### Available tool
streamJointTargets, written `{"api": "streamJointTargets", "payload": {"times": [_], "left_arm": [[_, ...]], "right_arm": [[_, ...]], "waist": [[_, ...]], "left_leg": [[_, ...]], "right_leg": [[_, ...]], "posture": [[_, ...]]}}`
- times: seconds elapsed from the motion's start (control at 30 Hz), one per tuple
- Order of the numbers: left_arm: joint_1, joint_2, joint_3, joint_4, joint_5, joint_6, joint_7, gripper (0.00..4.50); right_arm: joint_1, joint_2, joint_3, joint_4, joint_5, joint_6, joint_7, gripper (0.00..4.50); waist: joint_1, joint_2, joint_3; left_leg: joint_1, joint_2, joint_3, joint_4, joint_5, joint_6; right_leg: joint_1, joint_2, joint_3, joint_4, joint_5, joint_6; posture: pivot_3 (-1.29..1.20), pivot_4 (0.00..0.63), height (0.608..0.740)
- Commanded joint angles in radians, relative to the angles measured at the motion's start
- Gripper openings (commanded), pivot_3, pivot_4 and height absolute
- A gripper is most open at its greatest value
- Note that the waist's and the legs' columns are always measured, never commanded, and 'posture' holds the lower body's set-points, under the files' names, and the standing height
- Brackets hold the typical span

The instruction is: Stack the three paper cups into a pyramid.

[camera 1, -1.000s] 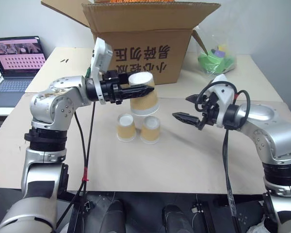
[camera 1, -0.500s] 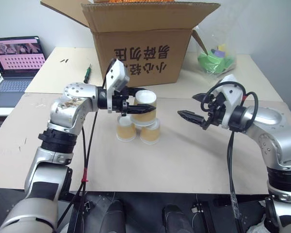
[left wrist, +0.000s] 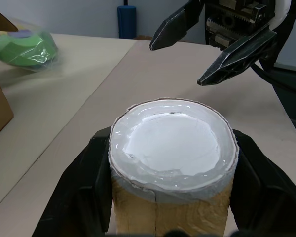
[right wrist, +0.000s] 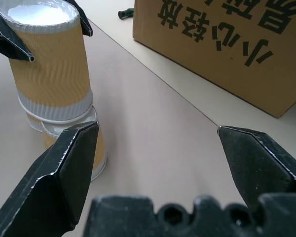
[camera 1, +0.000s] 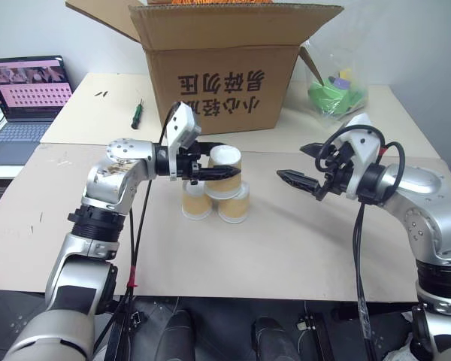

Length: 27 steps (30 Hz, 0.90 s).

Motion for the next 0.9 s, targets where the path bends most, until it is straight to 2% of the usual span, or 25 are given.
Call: {"api": "streamJointTargets", "payload": {"times": [0.03, 0.07, 0.2, 0.23, 0.6, 0.73, 0.83, 0.9], "left_arm": [[-0.008, -0.005, 0.032, -0.028, -0.010, -0.008, 0.012, 2.70], [-0.008, -0.005, 0.034, -0.028, -0.010, -0.007, 0.012, 2.70], [-0.007, -0.004, 0.043, -0.040, -0.016, 0.001, 0.017, 3.96], [-0.008, -0.004, 0.046, -0.048, -0.018, 0.002, 0.020, 4.43], [-0.056, 0.016, 0.125, -0.143, -0.100, 0.116, 0.073, 4.43], [-0.116, 0.041, 0.227, -0.184, -0.198, 0.225, 0.132, 4.43], [-0.137, 0.067, 0.353, -0.192, -0.261, 0.316, 0.262, 4.43], [-0.132, 0.075, 0.386, -0.195, -0.273, 0.341, 0.317, 4.43]], "right_arm": [[-0.016, -0.014, -0.041, -0.010, 0.010, -0.016, -0.007, 4.50], [-0.017, -0.014, -0.042, -0.009, 0.010, -0.016, -0.007, 4.50], [-0.015, -0.014, -0.041, -0.011, 0.010, -0.017, -0.008, 4.50], [-0.015, -0.013, -0.039, -0.010, 0.009, -0.017, -0.009, 4.50], [-0.021, -0.010, -0.016, 0.020, 0.000, -0.029, 0.009, 4.50], [-0.025, -0.006, 0.001, 0.036, -0.006, -0.038, 0.019, 4.50], [-0.030, -0.004, 0.005, 0.049, -0.005, -0.045, 0.023, 4.50], [-0.032, -0.004, 0.007, 0.054, -0.005, -0.048, 0.022, 4.50]], "waist": [[0.000, 0.000, 0.000], [0.000, 0.000, 0.000], [0.000, 0.000, 0.000], [0.000, 0.000, 0.000], [0.000, 0.000, 0.000], [-0.001, 0.000, 0.000], [-0.005, 0.000, 0.000], [-0.009, 0.000, 0.000]], "left_leg": [[0.000, 0.000, 0.000, 0.000, 0.000, 0.000], [0.000, 0.000, 0.000, 0.000, 0.000, 0.000], [0.000, 0.000, 0.000, 0.000, 0.000, 0.000], [0.000, 0.000, 0.000, 0.000, 0.000, 0.000], [0.000, 0.000, -0.001, 0.000, 0.000, 0.000], [0.000, 0.000, -0.001, 0.000, 0.000, 0.000], [0.000, 0.000, -0.001, 0.000, 0.000, 0.000], [0.001, 0.000, -0.001, 0.000, 0.000, 0.000]], "right_leg": [[0.000, 0.000, 0.000, 0.000, 0.000, 0.000], [0.000, 0.000, 0.000, 0.000, 0.000, 0.000], [0.000, 0.000, 0.000, 0.000, 0.000, 0.000], [0.000, 0.000, 0.000, 0.000, 0.000, 0.000], [0.000, 0.000, -0.001, 0.000, 0.000, 0.000], [0.001, 0.000, -0.001, 0.000, 0.000, 0.000], [0.001, 0.000, -0.001, 0.000, 0.000, 0.000], [0.001, 0.000, -0.001, 0.000, 0.000, 0.000]], "posture": [[0.00, 0.150, 0.700], [0.00, 0.150, 0.700], [0.00, 0.150, 0.700], [0.00, 0.150, 0.700], [0.00, 0.150, 0.700], [0.00, 0.150, 0.700], [0.00, 0.150, 0.700], [0.00, 0.150, 0.700]]}}
